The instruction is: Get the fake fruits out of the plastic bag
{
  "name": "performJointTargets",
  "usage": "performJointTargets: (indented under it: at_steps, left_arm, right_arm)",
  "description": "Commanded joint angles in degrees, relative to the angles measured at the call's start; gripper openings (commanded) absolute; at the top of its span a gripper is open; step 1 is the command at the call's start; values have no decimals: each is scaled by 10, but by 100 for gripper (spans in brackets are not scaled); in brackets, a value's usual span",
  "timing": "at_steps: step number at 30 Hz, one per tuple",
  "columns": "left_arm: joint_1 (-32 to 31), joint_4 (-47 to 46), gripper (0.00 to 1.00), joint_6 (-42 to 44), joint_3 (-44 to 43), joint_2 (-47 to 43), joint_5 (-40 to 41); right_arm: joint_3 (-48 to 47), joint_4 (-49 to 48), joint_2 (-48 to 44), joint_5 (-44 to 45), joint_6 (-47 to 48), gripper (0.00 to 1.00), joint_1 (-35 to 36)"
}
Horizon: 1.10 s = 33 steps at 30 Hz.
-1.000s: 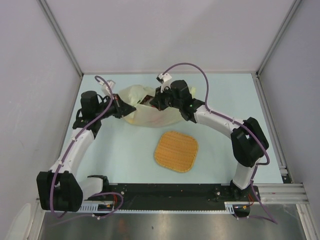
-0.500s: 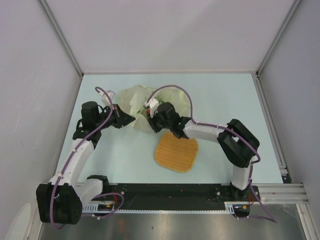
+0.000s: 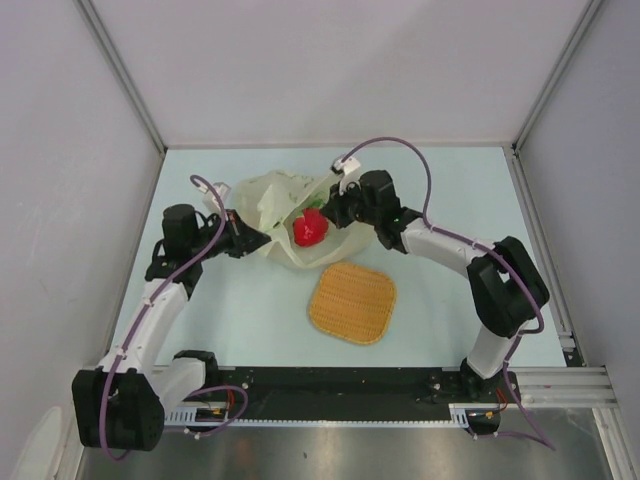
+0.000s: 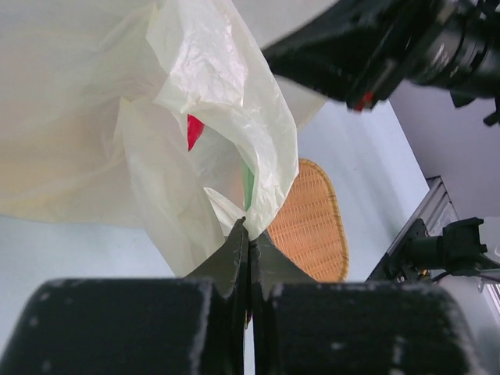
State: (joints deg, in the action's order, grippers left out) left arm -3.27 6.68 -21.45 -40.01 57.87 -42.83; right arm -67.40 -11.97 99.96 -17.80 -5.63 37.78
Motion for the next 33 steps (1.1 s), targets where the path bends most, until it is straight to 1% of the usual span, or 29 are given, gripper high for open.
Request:
performJointTargets:
  at_steps: [1,6,9,11,12,13,14,16,17,18,20,21,22,23,24,27,28,30,32,33]
  left_arm:
    - [-2,-11,0,4,-9,9,-22]
    - [-5,-16,0,2,-24,24,-41]
    - [-7,-14,0,6,-32,32,-50]
    - [-9,-16,0,8,-36,37,-57]
    - [-9,-17,0,9,-37,41,-57]
    - [-10,-18,0,9,-38,44,-59]
    - [-10,-18,0,11,-41,48,-60]
    - [-10,-15,0,14,-48,59,-56]
    - [-10,-12,0,18,-56,63,-55]
    - [-10,-11,0,18,-60,73,-55]
    - [-10,-16,0,16,-72,81,-58]
    - [-10,-18,0,16,-75,89,-58]
    - [-10,-24,0,14,-80,92,-59]
    - [-10,-26,0,12,-88,95,-58]
    - [-10,-30,1,12,-90,98,-58]
    - [-10,-44,0,3,-96,108,-59]
    - [-10,-52,0,-3,-96,112,-60]
    - [-10,-59,0,-8,-96,115,-60]
    - [-10,-62,0,-11,-96,115,-60]
    - [-10,-63,0,-11,-95,115,-60]
  right_arm:
    - [-32,-31,10,39,3,0,-15]
    - [-47,-39,58,66,-5,0,-39]
    - [-72,-40,82,60,-23,0,-45]
    - [-84,-38,96,52,-18,0,-44]
    - [-98,-34,102,62,-11,0,-42]
    - [-106,-23,110,103,-4,0,-36]
    - [-115,-17,128,125,3,0,-34]
    - [-138,-9,150,165,27,0,-37]
    - [-144,-9,176,175,40,0,-39]
    - [-147,-15,188,193,72,0,-40]
    - [-147,-53,217,278,118,0,-43]
    - [-148,-105,224,317,164,0,-44]
    - [-149,-134,230,367,190,0,-46]
    - [-152,-159,235,381,212,0,-52]
    - [-161,-186,238,395,248,0,-56]
    - [-204,-192,230,420,265,0,-76]
    - [-216,-192,226,419,285,0,-77]
    - [-218,-204,197,419,304,0,-76]
    - [-211,-199,171,404,291,0,-75]
    - [-212,-163,151,374,273,0,-75]
